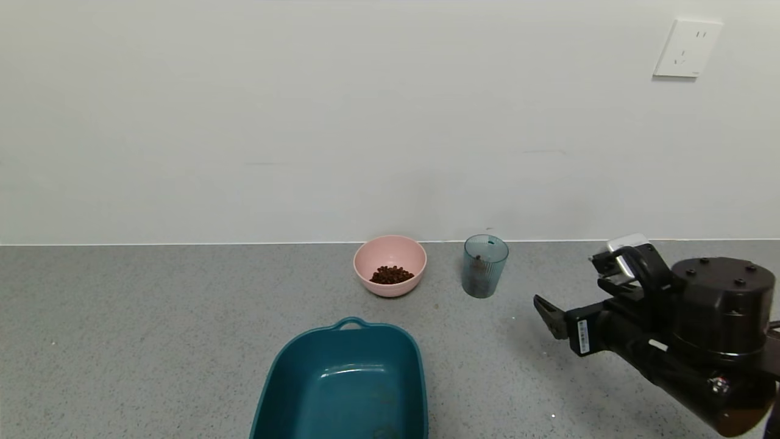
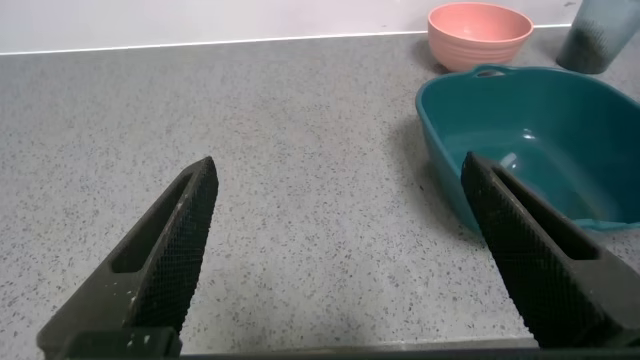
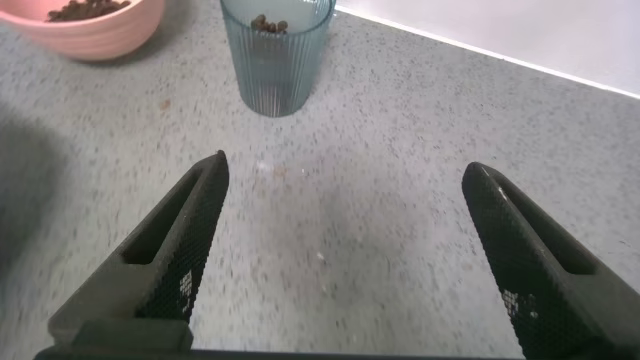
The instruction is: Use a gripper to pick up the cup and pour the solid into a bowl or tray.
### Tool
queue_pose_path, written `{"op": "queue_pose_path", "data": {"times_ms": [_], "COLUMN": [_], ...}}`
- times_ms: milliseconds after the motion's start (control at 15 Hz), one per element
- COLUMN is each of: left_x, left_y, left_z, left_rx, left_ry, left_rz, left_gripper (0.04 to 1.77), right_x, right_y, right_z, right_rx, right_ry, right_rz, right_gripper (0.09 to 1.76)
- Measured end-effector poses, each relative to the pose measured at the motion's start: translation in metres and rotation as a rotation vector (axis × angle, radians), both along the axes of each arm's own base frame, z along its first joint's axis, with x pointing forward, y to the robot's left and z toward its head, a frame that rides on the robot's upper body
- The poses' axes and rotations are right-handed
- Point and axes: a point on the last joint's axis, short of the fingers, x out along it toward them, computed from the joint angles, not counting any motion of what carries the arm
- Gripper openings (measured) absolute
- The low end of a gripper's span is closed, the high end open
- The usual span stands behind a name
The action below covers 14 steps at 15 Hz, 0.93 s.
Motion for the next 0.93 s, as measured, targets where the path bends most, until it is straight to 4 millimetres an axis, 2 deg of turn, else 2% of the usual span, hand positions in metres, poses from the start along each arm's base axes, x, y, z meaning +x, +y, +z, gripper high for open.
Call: {"op": "queue_pose_path", "data": {"times_ms": [333,667,933], "left_x": [0.000,0.000,0.000], "left_y": [0.000,0.000,0.000], "left_z": [0.000,0.000,0.000], "left_rx": [0.000,0.000,0.000], "left_ry": [0.000,0.000,0.000], "left_rz": [0.000,0.000,0.000], "left_gripper": [1.75,1.75,1.75], "right_x": [-0.056,-0.118,-0.151], "right_y": [-0.018,-0.050,-0.089], "right_z": [0.012,0.018,0.040], "right_rx": [-0.021,-0.106,-0.061], "right_ry": [-0.023,0.099,0.074], "right_rz": [0.095,0.165,0.008], "right_gripper": [1.70,1.70,1.70]}}
